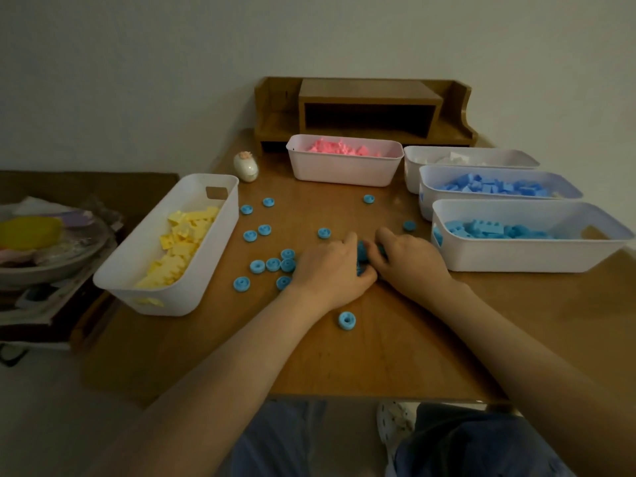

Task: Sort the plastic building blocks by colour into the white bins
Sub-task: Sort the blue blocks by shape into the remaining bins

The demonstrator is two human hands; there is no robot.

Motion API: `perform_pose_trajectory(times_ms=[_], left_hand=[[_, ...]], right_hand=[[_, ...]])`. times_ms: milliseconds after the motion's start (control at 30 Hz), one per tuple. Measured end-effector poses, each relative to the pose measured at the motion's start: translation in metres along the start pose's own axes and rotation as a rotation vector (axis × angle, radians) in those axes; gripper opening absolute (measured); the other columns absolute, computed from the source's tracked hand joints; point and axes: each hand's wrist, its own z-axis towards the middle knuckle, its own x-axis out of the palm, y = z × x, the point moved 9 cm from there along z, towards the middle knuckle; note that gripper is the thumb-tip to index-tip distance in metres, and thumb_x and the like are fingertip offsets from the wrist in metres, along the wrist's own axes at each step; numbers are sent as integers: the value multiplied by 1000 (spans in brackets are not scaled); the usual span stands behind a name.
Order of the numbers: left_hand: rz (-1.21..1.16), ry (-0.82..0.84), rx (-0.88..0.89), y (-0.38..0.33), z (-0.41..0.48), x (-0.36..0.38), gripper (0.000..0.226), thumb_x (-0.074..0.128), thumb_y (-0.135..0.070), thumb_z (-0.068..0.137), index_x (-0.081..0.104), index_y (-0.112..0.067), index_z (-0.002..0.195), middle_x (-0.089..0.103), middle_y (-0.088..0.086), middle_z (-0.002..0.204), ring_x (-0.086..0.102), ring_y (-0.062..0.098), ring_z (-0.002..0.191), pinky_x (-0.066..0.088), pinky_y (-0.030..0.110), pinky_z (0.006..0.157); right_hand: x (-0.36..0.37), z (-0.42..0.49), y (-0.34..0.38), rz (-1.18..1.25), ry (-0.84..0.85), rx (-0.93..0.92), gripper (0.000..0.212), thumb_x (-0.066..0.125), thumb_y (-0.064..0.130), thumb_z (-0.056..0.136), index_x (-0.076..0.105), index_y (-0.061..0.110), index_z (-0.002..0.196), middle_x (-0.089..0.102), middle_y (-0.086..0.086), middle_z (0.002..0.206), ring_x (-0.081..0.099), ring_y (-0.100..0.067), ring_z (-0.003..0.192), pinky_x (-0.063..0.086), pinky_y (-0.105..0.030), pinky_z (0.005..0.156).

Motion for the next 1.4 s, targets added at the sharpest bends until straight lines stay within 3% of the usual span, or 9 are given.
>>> perform_pose_trajectory(times_ms=[300, 533, 667, 867, 967, 1033, 1167, 1400], left_hand=[[4, -20, 15, -1, -1, -1, 26, 46, -43, 92, 31, -22, 90, 46, -7, 64, 46, 13, 55, 34, 28, 46], [-74, -26, 2, 1, 0, 0, 20, 42, -36, 95, 38, -22, 81, 45, -6, 63, 43, 12, 53, 30, 28, 45], [-85, -50, -4, 0, -1, -2, 23, 40, -37, 96, 41, -21, 80, 43, -7, 62, 42, 12, 53, 31, 28, 46], [-91, -115, -39, 3, 0, -8, 37, 34, -38, 100, 51, -17, 74, 41, -5, 55, 43, 16, 49, 25, 28, 41], [-99, -137, -60, 2, 1, -15, 39, 32, -36, 101, 50, -17, 72, 39, -5, 53, 38, 12, 45, 22, 26, 41], [-91, -139, -87, 0, 2, -20, 40, 32, -37, 101, 47, -17, 70, 38, -5, 53, 36, 10, 46, 21, 26, 41], [-137, -101, -141, 3, 9, -20, 45, 34, -36, 101, 42, -18, 60, 43, -2, 56, 46, 17, 53, 26, 29, 44], [-225, -198, -41, -40, 25, -57, 45, 33, -32, 101, 42, -20, 59, 42, -3, 52, 37, 9, 45, 22, 22, 44]], right_hand=[[-2, -1, -3, 39, -33, 15, 25, 41, 44, 95, 39, 19, 87, 43, 7, 59, 45, -9, 51, 38, -25, 47], [-6, -3, 1, -10, -55, -30, 28, 40, 40, 96, 51, 15, 88, 53, 1, 63, 56, -16, 57, 47, -31, 54], [-10, -4, 5, -24, -87, -58, 30, 37, 38, 98, 48, 16, 80, 50, 1, 58, 54, -18, 53, 50, -36, 53], [-37, -8, 4, 112, -319, -44, 30, 49, 27, 95, 51, 11, 70, 45, 1, 50, 48, -20, 43, 33, -30, 41], [-42, -4, 3, 174, -287, 2, 30, 46, 30, 96, 52, 12, 73, 53, -1, 55, 54, -19, 51, 44, -34, 47], [-55, -5, 2, 264, -313, 4, 29, 45, 28, 96, 49, 13, 71, 47, 3, 52, 50, -15, 49, 44, -33, 50], [-89, -5, -3, 408, -327, -7, 29, 43, 26, 98, 51, 13, 73, 47, 3, 55, 48, -9, 52, 39, -18, 52], [-135, 0, -85, 343, -407, 78, 39, 40, 23, 98, 40, 17, 60, 41, 1, 52, 37, -9, 47, 28, -15, 48]])
